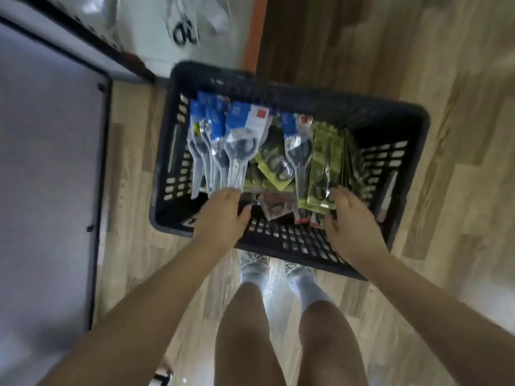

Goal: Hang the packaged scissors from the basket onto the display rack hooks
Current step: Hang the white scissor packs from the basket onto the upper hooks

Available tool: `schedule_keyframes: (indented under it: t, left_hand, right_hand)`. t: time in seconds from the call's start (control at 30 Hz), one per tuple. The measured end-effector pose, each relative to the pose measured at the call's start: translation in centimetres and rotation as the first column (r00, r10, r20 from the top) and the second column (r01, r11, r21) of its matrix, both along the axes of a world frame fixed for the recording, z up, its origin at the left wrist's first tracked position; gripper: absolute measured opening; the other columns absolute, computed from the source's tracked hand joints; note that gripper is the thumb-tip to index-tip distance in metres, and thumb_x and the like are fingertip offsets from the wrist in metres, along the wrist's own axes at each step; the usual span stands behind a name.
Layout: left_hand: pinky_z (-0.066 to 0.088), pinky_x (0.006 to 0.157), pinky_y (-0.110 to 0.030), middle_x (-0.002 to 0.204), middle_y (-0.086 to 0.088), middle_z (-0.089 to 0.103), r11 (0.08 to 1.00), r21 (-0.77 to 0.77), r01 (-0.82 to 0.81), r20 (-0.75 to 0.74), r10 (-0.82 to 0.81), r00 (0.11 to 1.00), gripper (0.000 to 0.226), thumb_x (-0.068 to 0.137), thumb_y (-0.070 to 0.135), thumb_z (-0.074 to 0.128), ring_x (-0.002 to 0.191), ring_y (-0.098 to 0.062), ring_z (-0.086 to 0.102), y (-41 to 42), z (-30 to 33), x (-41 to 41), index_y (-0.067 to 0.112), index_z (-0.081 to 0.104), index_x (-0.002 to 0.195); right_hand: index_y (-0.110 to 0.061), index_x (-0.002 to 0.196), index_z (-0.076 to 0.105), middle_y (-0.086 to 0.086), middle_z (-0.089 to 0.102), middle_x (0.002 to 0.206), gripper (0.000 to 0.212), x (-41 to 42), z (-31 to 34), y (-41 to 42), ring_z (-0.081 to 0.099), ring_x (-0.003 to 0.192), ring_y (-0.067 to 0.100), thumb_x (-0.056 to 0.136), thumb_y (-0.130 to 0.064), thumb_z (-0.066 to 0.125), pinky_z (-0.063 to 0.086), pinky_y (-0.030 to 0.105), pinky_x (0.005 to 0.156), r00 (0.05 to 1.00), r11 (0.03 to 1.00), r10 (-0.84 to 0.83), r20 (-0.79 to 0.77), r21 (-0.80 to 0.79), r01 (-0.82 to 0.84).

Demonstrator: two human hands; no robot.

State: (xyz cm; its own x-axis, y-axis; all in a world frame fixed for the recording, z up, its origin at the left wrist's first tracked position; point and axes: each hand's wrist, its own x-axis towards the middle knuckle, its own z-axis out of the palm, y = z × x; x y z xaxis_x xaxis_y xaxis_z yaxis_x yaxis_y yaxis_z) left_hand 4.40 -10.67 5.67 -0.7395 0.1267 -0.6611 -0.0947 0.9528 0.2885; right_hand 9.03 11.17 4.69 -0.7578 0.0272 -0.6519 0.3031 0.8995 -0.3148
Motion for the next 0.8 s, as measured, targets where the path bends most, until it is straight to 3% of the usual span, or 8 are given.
schedule_keyframes:
  t: [0.13, 0.27, 0.33, 0.47, 0.6, 0.7, 0.8]
  left_hand:
    - [0.034, 0.096, -0.035, 0.131, -0.016, 0.048, 0.999, -0.029, -0.019, -0.033, 0.019, 0.999, 0.043, 0.098, 0.032, 0.047, 0.122, -0.030, 0.042, -1.1, -7.1, -2.3, 0.000, 0.048, 0.127]
    - [0.034, 0.079, -0.030, 0.115, -0.019, 0.054, 0.957, 0.072, -0.281, -0.111, 0.288, 0.951, 0.036, 0.095, 0.030, 0.051, 0.107, -0.032, 0.051, -0.9, -12.1, -5.7, -0.002, 0.054, 0.110]
    - [0.036, 0.084, -0.029, 0.119, -0.017, 0.054, 0.947, 0.114, -0.300, -0.198, 0.317, 0.927, 0.037, 0.094, 0.031, 0.053, 0.111, -0.029, 0.050, -0.9, -13.7, -6.8, 0.001, 0.053, 0.116]
    - [0.031, 0.101, -0.030, 0.143, -0.010, 0.037, 0.973, 0.109, -0.204, -0.296, 0.228, 0.928, 0.054, 0.093, 0.037, 0.054, 0.132, -0.024, 0.031, -0.4, -15.4, -8.0, 0.006, 0.041, 0.135]
    - [0.027, 0.098, -0.026, 0.137, -0.008, 0.044, 0.975, 0.083, -0.205, -0.336, 0.221, 0.915, 0.059, 0.091, 0.041, 0.055, 0.128, -0.024, 0.032, 0.0, -16.1, -8.5, 0.006, 0.038, 0.136]
    - [0.023, 0.104, -0.029, 0.141, -0.008, 0.038, 0.961, 0.077, -0.265, -0.305, 0.275, 0.912, 0.071, 0.089, 0.040, 0.059, 0.131, -0.026, 0.028, 0.5, -16.2, -8.6, 0.006, 0.028, 0.143]
    - [0.025, 0.106, -0.032, 0.137, -0.010, 0.036, 0.935, 0.087, -0.343, -0.280, 0.354, 0.893, 0.079, 0.081, 0.038, 0.070, 0.129, -0.027, 0.029, 0.9, -16.0, -8.9, 0.008, 0.029, 0.142]
  right_hand:
    - [0.002, 0.130, 0.045, 0.020, 0.048, 0.131, 0.039, -2.0, -6.2, -0.5, 0.047, 0.117, 0.035, 0.095, -0.015, 0.048, 0.039, 0.037, 0.093, 0.999, 0.999, -0.028, -0.031, 0.024, 0.028]
    - [-0.003, 0.133, 0.041, 0.019, 0.050, 0.123, 0.042, -6.0, -11.3, -0.8, 0.049, 0.107, 0.034, 0.097, -0.024, 0.047, 0.038, 0.035, 0.079, 0.994, 0.998, -0.052, -0.101, 0.012, 0.054]
    - [-0.005, 0.133, 0.041, 0.018, 0.050, 0.126, 0.044, -8.2, -13.7, -1.1, 0.050, 0.109, 0.034, 0.097, -0.030, 0.048, 0.034, 0.031, 0.075, 0.986, 0.995, -0.103, -0.133, -0.031, 0.100]
    - [-0.009, 0.136, 0.039, 0.012, 0.048, 0.132, 0.057, -11.4, -17.1, -1.8, 0.047, 0.118, 0.026, 0.091, -0.041, 0.054, 0.031, 0.021, 0.080, 0.962, 0.966, -0.238, -0.131, -0.135, 0.221]
    - [-0.012, 0.132, 0.040, 0.007, 0.052, 0.126, 0.064, -12.0, -18.6, -1.8, 0.052, 0.112, 0.021, 0.084, -0.046, 0.064, 0.031, 0.018, 0.078, 0.938, 0.929, -0.338, -0.078, -0.187, 0.319]
    - [-0.012, 0.127, 0.043, -0.003, 0.053, 0.113, 0.059, -12.1, -18.7, -1.7, 0.051, 0.102, 0.012, 0.082, -0.040, 0.068, 0.032, 0.015, 0.076, 0.929, 0.913, -0.364, -0.072, -0.228, 0.340]
    - [-0.012, 0.127, 0.043, 0.000, 0.055, 0.117, 0.080, -12.5, -18.0, -2.0, 0.054, 0.104, 0.015, 0.066, -0.052, 0.076, 0.044, 0.026, 0.084, 0.910, 0.884, -0.413, -0.040, -0.258, 0.390]
